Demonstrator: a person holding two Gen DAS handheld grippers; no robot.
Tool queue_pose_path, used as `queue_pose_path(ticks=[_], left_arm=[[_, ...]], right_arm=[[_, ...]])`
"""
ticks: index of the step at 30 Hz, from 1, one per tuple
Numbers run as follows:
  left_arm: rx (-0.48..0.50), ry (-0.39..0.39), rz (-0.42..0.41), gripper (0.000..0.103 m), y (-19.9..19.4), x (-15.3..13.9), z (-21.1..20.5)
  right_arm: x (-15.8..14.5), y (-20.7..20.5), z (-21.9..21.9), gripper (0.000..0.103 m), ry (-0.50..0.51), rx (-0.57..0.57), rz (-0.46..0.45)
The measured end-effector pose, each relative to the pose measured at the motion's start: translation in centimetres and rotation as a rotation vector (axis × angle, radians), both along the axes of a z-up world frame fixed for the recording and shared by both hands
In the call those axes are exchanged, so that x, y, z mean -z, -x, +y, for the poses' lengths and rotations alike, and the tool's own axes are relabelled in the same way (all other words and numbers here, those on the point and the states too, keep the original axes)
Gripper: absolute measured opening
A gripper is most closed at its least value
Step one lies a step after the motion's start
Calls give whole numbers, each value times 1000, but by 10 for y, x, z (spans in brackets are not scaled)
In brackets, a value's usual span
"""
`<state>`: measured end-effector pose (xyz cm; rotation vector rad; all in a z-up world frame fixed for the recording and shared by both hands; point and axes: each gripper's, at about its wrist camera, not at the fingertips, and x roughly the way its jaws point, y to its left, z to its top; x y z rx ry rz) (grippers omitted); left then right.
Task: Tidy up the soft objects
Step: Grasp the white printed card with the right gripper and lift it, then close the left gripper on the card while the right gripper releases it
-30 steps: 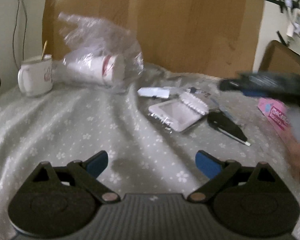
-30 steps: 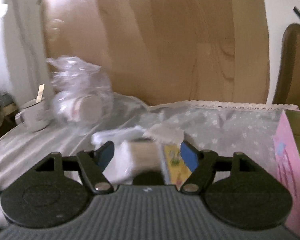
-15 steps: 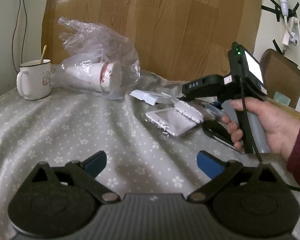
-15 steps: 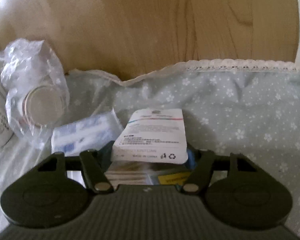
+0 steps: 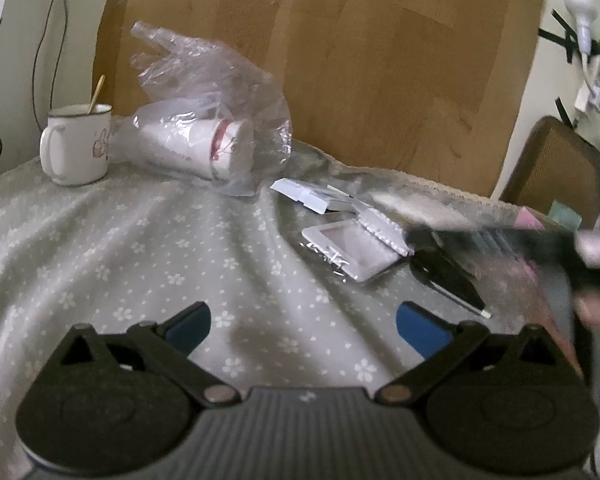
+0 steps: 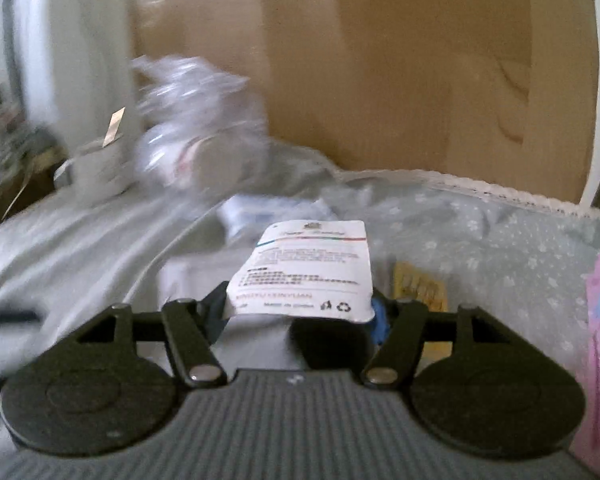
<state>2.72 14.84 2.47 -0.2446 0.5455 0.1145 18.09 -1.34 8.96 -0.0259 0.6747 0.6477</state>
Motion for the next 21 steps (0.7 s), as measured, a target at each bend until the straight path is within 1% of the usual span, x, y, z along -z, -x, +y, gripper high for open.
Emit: queue_pose_path(ticks=[2, 4, 6, 8, 10, 13, 14, 16, 17, 18, 21], left_arm=[[-3, 23, 3, 102, 0, 0, 4], [-4, 28, 5, 102, 0, 1, 4], [1, 20, 2, 102, 0, 0, 3], [8, 7, -4, 102, 1, 0, 0], [20, -2, -11, 102, 2, -1, -2], [60, -10, -23, 100, 4, -2, -6], [77, -11, -20, 98, 3, -2, -7], [118, -16, -8, 94, 3, -3, -14], [143, -12, 2, 92, 2, -3, -19], [166, -8, 10, 90, 3, -3, -26], [259, 0, 29, 88, 2, -6, -54]], right_arm=[[2, 28, -3, 69, 27, -65, -25], [4, 53, -4, 69, 61, -122, -41], [6, 74, -6, 70, 83, -162, -49], [1, 91, -12, 70, 75, -185, -63], [-3, 105, -20, 70, 58, -216, -46], [-2, 126, -30, 72, 96, -237, -31], [1, 134, -34, 71, 112, -248, -24], [2, 151, -46, 78, 131, -226, -55], [2, 155, -52, 87, 145, -209, -64], [2, 159, -57, 89, 161, -184, -78], [3, 168, -78, 89, 181, -93, -95]])
